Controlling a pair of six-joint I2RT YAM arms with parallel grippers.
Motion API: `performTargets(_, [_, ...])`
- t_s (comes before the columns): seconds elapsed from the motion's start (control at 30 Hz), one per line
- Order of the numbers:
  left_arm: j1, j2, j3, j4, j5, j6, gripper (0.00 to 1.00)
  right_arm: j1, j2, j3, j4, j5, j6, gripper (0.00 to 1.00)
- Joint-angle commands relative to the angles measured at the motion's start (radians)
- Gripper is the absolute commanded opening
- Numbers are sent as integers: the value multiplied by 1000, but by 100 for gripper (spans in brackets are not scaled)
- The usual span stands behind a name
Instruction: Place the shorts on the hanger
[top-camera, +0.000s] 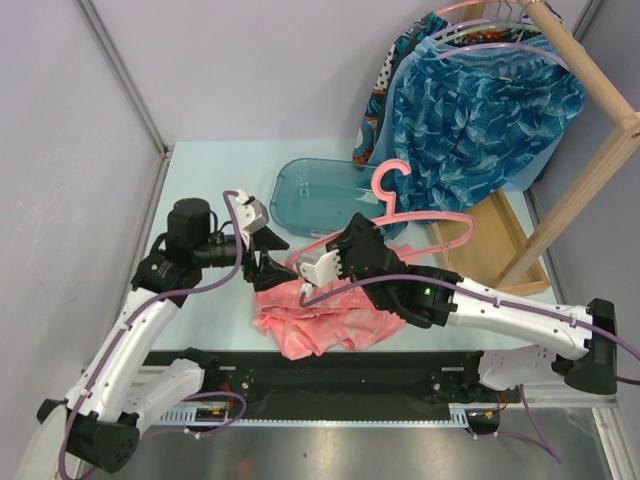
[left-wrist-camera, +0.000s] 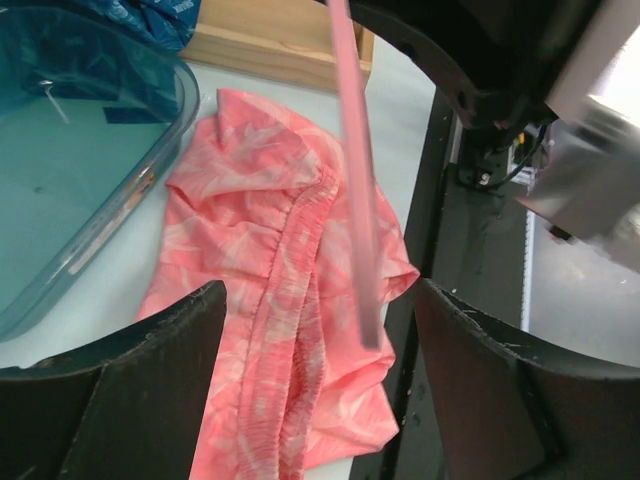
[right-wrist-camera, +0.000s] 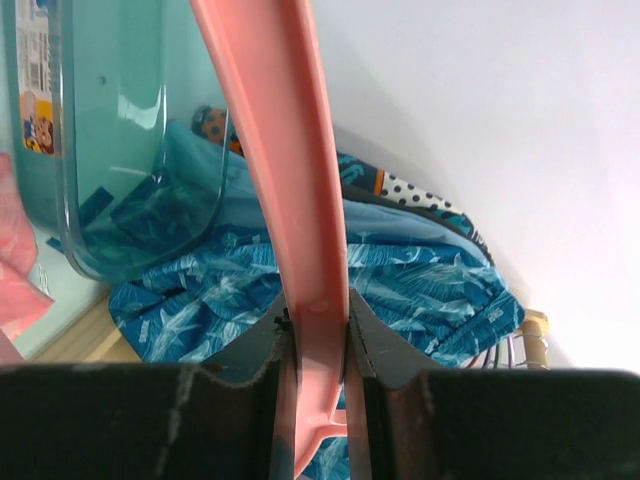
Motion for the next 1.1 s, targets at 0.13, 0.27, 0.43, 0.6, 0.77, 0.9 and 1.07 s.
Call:
performTargets(0.13, [-15, 85, -12, 80, 50, -62, 64, 71, -6, 5, 89, 43, -8, 0])
performTargets(0.27, [-14, 168, 40, -66, 82, 28, 0, 85, -6, 5, 49, 25, 44, 3])
performTargets(0.43, [52, 139, -15, -40, 145, 57, 0, 85, -46, 5, -69, -24, 171, 76])
performTargets(0.6, [141, 151, -27, -69, 250, 178, 0, 71, -147, 18, -224, -167, 379, 100])
performTargets(0.77, [181, 191, -6, -268, 325, 405, 0, -184, -270, 70, -327, -560, 715, 100])
performTargets(0.9, [210, 253, 32, -504, 379, 649, 0, -415, -368, 73, -345, -863, 792, 93])
performTargets(1.07, [213, 335, 88, -638, 451, 786, 0, -513, -357, 73, -397, -1030, 739, 79])
